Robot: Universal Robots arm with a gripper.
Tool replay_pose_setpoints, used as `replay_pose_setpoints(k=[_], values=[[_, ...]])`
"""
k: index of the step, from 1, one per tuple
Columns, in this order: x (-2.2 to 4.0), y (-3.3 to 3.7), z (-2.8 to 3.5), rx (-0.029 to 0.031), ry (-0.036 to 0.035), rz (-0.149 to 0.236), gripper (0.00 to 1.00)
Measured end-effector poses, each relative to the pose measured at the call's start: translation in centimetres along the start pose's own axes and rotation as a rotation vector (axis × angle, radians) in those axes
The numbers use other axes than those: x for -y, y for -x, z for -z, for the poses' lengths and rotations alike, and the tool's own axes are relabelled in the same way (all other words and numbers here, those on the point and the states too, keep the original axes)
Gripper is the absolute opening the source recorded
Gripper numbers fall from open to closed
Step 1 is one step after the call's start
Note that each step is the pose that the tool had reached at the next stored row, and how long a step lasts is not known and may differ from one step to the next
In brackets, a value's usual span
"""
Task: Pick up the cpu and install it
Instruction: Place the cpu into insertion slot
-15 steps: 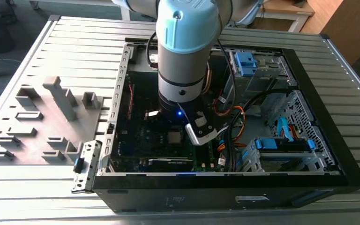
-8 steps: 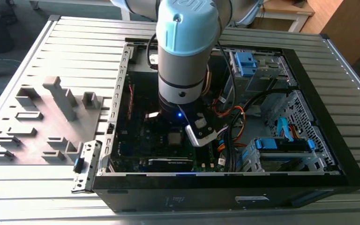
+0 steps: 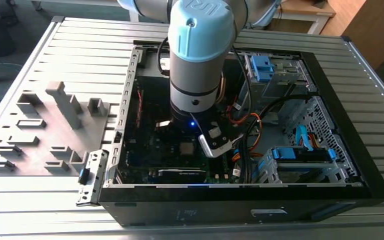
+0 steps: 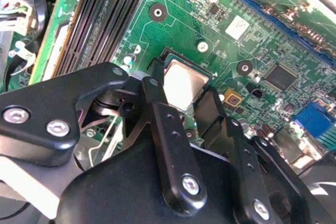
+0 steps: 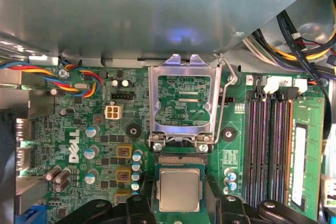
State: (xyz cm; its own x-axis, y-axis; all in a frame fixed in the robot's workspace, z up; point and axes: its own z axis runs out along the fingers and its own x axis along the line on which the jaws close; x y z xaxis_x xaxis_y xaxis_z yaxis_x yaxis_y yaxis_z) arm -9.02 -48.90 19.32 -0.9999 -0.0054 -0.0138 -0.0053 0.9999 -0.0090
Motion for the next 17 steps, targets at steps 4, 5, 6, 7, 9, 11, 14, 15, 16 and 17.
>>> replay_pose_setpoints(k=[4,5,6,7,9,11,14,15,16,17], values=[[0.0,0.01,-0.18,0.0001,0.0068,0.0,0.47],[0.0,0.01,-0.25,0.0001,0.0105,0.0,0.47],[-0.01,0.01,-0.29,0.0001,0.0128,0.0,0.47],[-0.01,0.01,-0.3,0.0001,0.0133,0.0,0.47],[0.0,0.01,-0.34,0.0001,0.0135,0.0,0.47],[0.0,0.01,-0.41,-0.0001,0.0131,0.0,0.47],[0.01,0.0,-0.55,-0.0004,0.0126,0.0,0.47],[0.0,0.0,-0.59,-0.0004,0.0127,0.0,0.47],[0.0,0.0,-0.61,-0.0002,0.0129,0.0,0.47],[0.0,0.0,-0.63,-0.0001,0.0133,0.0,0.47]])
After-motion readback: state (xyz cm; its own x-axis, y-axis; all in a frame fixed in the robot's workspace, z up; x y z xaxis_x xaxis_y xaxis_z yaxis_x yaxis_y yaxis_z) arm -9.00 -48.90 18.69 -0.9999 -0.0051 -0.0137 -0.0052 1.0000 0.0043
